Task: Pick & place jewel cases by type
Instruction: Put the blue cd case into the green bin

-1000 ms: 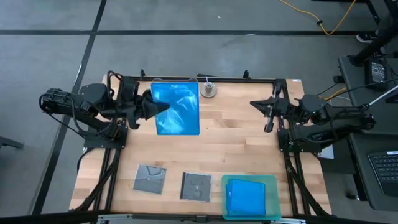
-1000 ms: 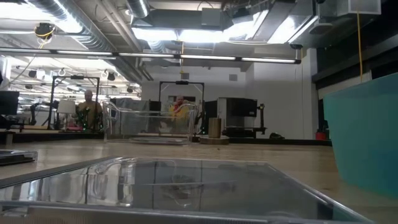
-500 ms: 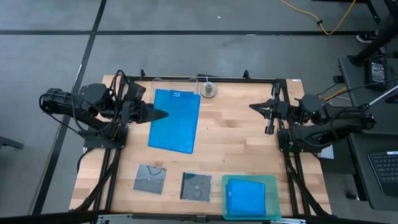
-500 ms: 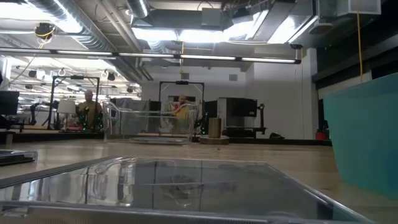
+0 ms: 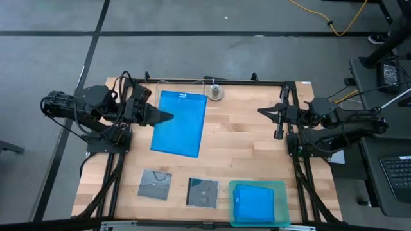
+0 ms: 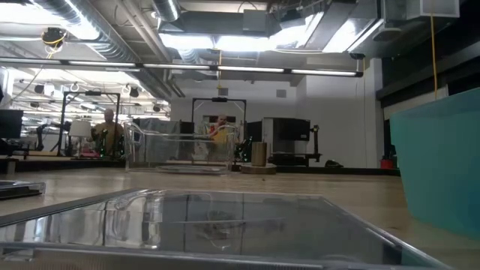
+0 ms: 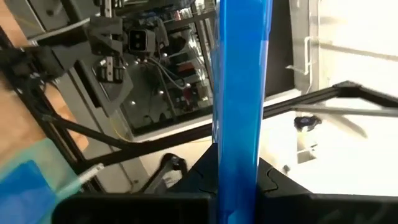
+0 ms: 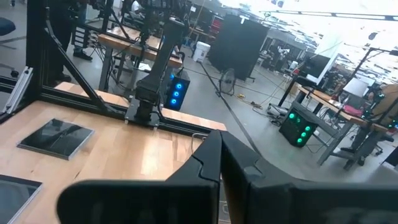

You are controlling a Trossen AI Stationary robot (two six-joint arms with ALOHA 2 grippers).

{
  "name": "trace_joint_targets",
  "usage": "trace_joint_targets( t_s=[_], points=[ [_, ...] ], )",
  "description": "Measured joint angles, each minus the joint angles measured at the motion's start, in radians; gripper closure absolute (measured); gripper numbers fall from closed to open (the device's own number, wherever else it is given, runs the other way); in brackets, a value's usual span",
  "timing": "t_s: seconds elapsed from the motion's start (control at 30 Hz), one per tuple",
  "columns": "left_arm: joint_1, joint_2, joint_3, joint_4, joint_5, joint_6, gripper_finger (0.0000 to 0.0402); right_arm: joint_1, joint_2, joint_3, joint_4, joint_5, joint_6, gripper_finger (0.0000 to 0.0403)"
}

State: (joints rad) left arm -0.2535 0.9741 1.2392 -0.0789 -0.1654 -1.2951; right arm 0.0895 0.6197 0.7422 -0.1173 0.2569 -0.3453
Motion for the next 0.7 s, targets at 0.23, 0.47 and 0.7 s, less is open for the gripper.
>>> trace_joint_targets(
  t_s=[0.23,0.47,0.7],
  points=[
    [0.029,0.023,-0.008,-0.05,-0.03,0.244,0.0388,0.0,0.0,0.0,0.032,-0.06,0.033,0.0393],
    [0.074,0.069,-0.008,-0.061,-0.031,0.477,0.0385,0.0,0.0,0.0,0.077,-0.06,0.156,0.0391],
    [0.122,0.13,-0.008,-0.06,-0.025,0.632,0.0378,-0.001,0.0,0.001,0.073,-0.074,0.231,0.035]
  ],
)
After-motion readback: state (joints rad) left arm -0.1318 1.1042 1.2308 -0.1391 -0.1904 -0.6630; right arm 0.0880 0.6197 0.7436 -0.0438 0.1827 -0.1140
